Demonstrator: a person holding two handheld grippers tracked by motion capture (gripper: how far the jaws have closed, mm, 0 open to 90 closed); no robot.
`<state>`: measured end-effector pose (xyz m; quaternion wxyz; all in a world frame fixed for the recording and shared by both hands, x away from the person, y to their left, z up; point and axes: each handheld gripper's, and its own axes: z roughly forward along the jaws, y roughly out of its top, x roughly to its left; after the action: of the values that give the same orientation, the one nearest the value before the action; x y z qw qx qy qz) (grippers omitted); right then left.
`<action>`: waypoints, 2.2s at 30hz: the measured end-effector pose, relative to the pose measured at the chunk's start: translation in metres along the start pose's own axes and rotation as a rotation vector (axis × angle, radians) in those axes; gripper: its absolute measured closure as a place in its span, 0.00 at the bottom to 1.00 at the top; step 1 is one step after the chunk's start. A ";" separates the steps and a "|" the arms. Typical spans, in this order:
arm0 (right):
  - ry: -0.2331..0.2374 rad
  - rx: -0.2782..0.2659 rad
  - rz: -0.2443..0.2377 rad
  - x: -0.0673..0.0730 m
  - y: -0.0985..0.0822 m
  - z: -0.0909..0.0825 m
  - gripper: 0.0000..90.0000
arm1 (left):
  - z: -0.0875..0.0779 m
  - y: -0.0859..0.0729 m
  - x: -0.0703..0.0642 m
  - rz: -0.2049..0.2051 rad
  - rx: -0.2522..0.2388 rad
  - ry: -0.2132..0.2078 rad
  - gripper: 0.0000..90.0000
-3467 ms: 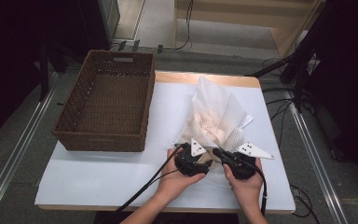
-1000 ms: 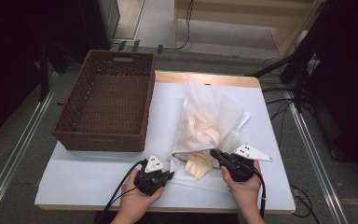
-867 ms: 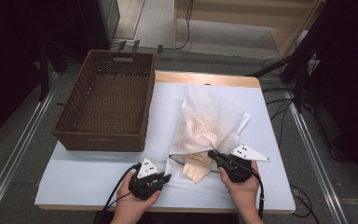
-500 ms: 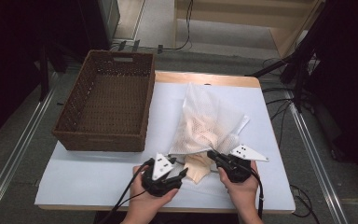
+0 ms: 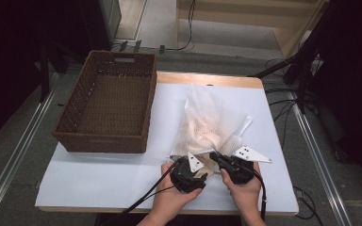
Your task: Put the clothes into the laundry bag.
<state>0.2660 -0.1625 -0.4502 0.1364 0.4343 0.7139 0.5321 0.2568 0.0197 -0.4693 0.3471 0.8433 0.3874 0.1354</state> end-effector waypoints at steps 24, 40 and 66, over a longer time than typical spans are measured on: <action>-0.020 -0.045 -0.008 -0.001 0.000 -0.005 1.00 | 0.040 0.038 0.029 -0.181 -0.145 -0.068 0.65; -0.014 -0.070 0.020 -0.002 0.005 -0.008 1.00 | 0.034 0.030 0.029 -0.143 -0.029 -0.012 0.93; -0.033 -0.075 0.027 -0.012 0.002 -0.011 1.00 | 0.019 0.033 0.043 -0.188 -0.198 -0.003 0.59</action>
<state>0.2670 -0.1781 -0.4470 0.1569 0.4472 0.6850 0.5533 0.3134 0.0275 -0.4626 0.4405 0.7651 0.4489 0.1384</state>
